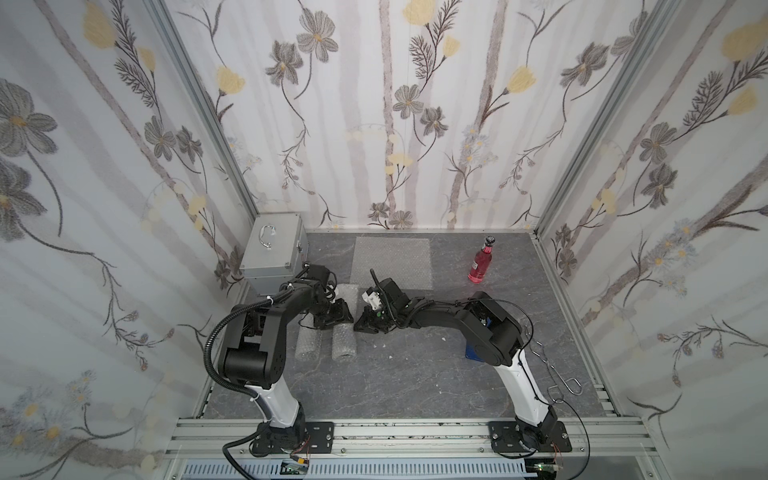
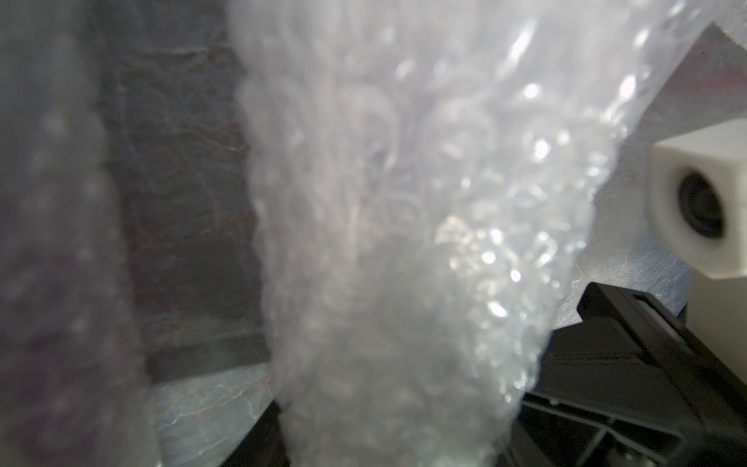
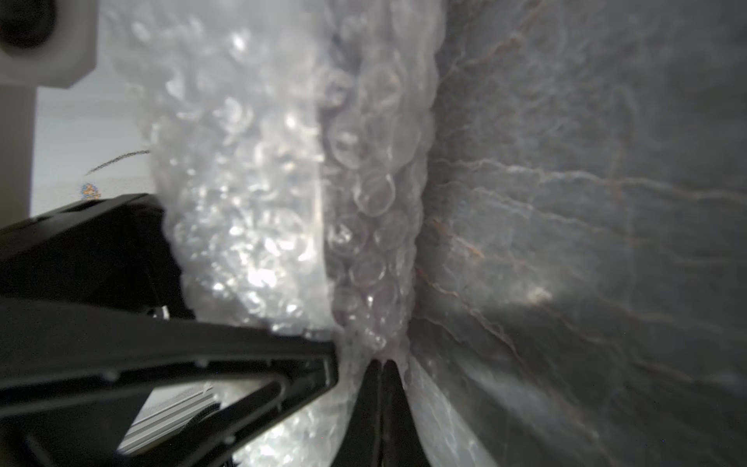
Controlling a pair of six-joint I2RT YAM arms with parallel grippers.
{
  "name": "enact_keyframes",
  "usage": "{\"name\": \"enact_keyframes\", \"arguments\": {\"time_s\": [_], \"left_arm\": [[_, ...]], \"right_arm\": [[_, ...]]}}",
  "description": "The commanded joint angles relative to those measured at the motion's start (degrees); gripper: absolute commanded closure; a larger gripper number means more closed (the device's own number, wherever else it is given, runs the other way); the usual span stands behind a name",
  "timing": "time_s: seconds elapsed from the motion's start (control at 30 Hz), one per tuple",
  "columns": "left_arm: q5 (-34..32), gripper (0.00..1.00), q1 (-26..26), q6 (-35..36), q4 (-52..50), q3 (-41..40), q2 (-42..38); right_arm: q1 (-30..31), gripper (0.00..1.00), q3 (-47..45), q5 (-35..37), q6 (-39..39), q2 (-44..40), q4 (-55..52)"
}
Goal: Wrap wine bottles in bubble wrap
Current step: Adjust the tape on the bubble wrap.
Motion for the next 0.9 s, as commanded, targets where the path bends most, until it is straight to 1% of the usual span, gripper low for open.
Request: {"name": "enact_keyframes", "arguments": {"time_s": [0.0, 0.2, 0.33, 0.43, 0.53, 0.6, 0.63, 0.67, 0.7, 0.73, 0.83, 0.87], "left_arm": [[-0.46, 0.55, -0.08, -1.03, 0.86, -0.57, 0.31], [-0.05, 0.55, -0.08, -1.58, 1.15, -0.65, 0.45], [-0.95, 0.55, -0.08, -0.87, 1.02, -0.52, -0.10], [-4.99, 0.54, -0.25, 1.08, -0.50, 0.35, -1.34], [-10.46, 0.51, -0.56, 3.91, -2.63, 1.86, -3.00], [-13.59, 0.50, -0.69, 5.43, -3.19, 2.47, -3.93], [-14.67, 0.50, -0.65, 5.98, -3.46, 2.67, -4.02], [-15.51, 0.49, -0.69, 6.35, -3.85, 2.97, -3.73], [-15.98, 0.48, -0.70, 6.55, -4.09, 3.25, -3.41], [-16.48, 0.46, -0.69, 6.58, -4.35, 3.53, -3.03], [-15.22, 0.37, -0.67, 6.23, -5.13, 4.57, -2.26], [-14.81, 0.36, -0.69, 6.20, -5.28, 4.71, -2.01]], "right_arm": [[0.82, 1.00, 2.00, -2.45, 0.44, 0.94, 1.85], [1.35, 1.00, 4.78, -3.98, 0.70, 3.05, 0.84], [0.70, 1.00, 2.79, -3.52, 0.80, 1.64, 1.71], [-0.93, 1.00, -2.41, 0.21, -1.14, -3.82, 1.06], [-2.87, 1.00, -6.46, 7.27, -6.53, -10.66, -4.71], [-4.38, 1.00, -8.20, 10.31, -9.08, -14.46, -7.54], [-5.12, 0.97, -8.68, 11.98, -10.17, -16.12, -8.94], [-5.24, 0.94, -8.60, 13.59, -11.42, -17.31, -10.30], [-7.26, 0.91, -8.20, 14.95, -12.40, -18.11, -11.57], [-8.04, 0.89, -7.16, 16.38, -13.53, -18.49, -13.19], [-9.96, 0.82, -2.01, 19.56, -16.25, -16.99, -17.94], [-10.52, 0.80, 0.08, 19.79, -16.73, -15.91, -19.00]]}}
